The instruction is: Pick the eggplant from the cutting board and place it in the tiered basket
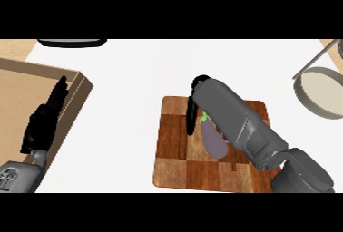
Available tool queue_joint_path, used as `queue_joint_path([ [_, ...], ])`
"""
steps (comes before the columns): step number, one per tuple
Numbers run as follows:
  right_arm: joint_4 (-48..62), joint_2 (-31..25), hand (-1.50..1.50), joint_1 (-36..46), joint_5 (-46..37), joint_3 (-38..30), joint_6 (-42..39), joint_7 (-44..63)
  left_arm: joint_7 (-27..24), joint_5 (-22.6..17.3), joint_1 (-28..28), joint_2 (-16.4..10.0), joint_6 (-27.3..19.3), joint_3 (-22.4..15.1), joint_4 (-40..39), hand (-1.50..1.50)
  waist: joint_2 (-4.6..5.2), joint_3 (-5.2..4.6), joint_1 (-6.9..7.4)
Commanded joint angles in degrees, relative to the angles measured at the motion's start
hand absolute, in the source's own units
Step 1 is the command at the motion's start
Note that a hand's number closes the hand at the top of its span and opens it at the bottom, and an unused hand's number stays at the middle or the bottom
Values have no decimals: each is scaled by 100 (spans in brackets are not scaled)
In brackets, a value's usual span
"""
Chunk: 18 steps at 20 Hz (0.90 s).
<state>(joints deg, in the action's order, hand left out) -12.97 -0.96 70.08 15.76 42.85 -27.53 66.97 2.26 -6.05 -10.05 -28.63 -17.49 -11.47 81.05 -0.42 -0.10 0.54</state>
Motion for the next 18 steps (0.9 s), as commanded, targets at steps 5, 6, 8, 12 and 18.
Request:
queue_joint_path([
  [5,-258,91,-150,-500,78,112,-125,1070,-240,290,139,331,-219,-99,-120,0,17,3,-17],
  [6,-283,91,-150,-595,39,158,-46,1024,-194,104,181,139,13,71,-92,0,12,4,-13],
  [8,-283,91,-150,-543,147,115,-128,1083,-158,12,-166,87,224,184,-349,0,47,2,0],
  [12,-443,91,150,-848,392,62,-104,1190,-54,21,-150,-25,234,288,-252,0,15,2,-18],
  [18,-779,84,150,-963,150,541,-888,521,-89,278,40,253,18,22,-111,0,17,3,-18],
])
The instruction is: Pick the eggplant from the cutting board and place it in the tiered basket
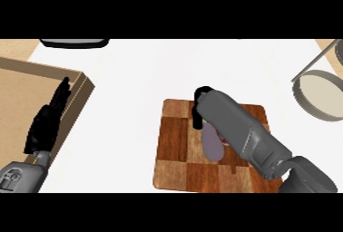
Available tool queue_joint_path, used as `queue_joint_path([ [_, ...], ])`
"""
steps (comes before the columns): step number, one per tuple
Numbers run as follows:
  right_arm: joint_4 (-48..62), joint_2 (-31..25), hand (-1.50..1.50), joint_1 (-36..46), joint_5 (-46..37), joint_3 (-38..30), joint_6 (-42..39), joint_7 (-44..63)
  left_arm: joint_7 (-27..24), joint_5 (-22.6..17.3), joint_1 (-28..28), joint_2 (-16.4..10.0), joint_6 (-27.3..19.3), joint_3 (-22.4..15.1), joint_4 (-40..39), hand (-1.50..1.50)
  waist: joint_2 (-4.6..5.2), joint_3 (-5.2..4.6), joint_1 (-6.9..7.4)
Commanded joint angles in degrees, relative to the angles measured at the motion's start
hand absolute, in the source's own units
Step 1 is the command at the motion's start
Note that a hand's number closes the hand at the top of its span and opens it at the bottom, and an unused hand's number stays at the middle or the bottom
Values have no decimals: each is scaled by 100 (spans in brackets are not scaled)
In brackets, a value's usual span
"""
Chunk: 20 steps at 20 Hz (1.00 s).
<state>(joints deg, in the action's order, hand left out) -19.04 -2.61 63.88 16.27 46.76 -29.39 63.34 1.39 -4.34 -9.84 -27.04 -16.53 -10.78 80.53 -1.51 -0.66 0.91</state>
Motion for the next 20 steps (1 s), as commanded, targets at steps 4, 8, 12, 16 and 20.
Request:
queue_joint_path([
  [4,-30,246,150,-194,368,-162,-288,1071,287,165,-78,62,-100,-26,161,0,115,63,-69],
  [8,51,246,150,34,383,-364,298,1148,-2,-52,-81,-40,206,267,-89,0,141,60,-51],
  [12,174,153,150,579,178,-526,727,1119,62,265,101,150,-32,81,100,0,141,63,-35],
  [16,-382,-541,150,954,-728,-143,2754,-915,61,55,154,0,125,240,8,0,42,72,-178],
  [20,-655,-898,150,1171,-1189,-223,4636,-1799,155,-14,121,-110,148,382,-2,0,-19,86,-314],
])
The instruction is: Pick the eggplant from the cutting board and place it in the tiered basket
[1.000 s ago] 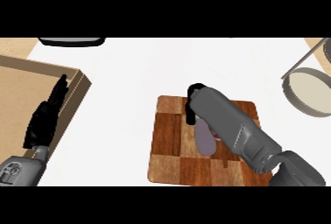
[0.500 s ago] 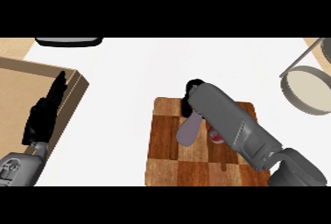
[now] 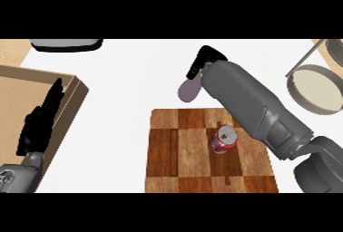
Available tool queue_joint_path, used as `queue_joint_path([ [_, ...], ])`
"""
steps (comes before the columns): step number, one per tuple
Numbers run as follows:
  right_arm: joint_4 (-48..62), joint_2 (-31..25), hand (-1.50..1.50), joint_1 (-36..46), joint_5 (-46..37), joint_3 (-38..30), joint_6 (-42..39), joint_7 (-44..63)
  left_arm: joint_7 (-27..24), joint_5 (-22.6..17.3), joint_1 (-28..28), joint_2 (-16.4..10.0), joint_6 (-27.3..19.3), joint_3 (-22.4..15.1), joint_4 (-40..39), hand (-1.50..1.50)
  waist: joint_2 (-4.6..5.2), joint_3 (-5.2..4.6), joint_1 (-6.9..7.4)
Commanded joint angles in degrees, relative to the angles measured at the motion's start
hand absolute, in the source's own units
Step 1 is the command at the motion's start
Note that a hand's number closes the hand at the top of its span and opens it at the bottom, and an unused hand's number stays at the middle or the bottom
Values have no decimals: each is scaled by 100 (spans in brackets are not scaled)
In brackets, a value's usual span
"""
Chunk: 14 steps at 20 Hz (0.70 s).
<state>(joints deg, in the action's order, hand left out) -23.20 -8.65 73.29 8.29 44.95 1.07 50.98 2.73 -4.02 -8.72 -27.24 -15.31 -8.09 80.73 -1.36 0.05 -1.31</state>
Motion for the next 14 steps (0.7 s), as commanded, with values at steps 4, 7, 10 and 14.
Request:
queue_joint_path([
  [4,-430,-661,150,464,-935,47,3007,-627,-48,52,187,78,-80,-26,39,0,-30,0,-117],
  [7,-568,-845,150,634,-1345,161,3756,-438,79,87,11,113,-117,-24,78,0,7,-3,-118],
  [10,-973,-1284,150,662,-1629,224,3903,-149,-156,96,193,79,-39,41,-58,0,12,-9,-147],
  [14,-1439,-2067,150,846,-2066,455,3245,416,-16,-3,197,-1,30,191,86,0,-10,-10,-180],
])
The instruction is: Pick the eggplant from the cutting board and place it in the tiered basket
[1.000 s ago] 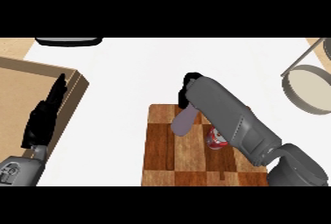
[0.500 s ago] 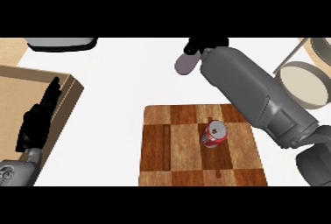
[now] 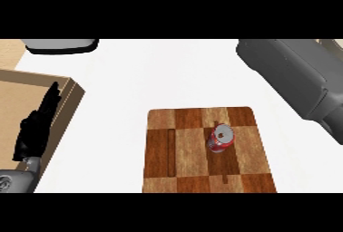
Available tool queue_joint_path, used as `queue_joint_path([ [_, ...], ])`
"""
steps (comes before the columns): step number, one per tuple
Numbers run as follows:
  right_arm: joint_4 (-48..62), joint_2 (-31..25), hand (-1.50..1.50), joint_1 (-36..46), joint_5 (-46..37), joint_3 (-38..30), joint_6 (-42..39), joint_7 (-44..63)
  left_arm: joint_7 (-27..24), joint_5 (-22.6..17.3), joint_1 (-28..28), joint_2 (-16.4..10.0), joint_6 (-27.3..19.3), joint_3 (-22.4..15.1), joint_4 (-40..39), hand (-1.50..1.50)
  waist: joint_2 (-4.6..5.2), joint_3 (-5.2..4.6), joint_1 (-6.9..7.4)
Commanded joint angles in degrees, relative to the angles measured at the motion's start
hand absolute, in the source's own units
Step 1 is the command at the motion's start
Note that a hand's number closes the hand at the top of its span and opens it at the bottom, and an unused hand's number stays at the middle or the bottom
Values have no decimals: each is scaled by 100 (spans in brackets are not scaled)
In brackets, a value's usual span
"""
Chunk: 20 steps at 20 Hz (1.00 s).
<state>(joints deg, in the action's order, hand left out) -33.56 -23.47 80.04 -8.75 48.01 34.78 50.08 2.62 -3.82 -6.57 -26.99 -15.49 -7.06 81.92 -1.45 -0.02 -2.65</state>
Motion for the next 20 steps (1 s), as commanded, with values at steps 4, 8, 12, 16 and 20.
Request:
queue_joint_path([
  [4,-984,-1409,150,23,-350,17,-897,540,-3,182,-128,125,-65,-14,-123,0,41,0,-25],
  [8,-1880,-1755,150,-416,-300,-422,-821,656,154,124,-120,46,122,72,196,0,81,3,129],
  [12,-1729,-2129,150,-701,-368,-632,-1269,19,70,418,-215,420,-102,-146,38,0,131,1,213],
  [16,-1592,-2494,150,-1155,-737,-638,-1230,-336,299,356,-124,202,94,-19,373,0,128,3,259],
  [20,-1117,-2687,150,-1089,-1231,-405,-1651,-290,-98,272,-258,262,210,153,-134,0,151,-5,260],
])
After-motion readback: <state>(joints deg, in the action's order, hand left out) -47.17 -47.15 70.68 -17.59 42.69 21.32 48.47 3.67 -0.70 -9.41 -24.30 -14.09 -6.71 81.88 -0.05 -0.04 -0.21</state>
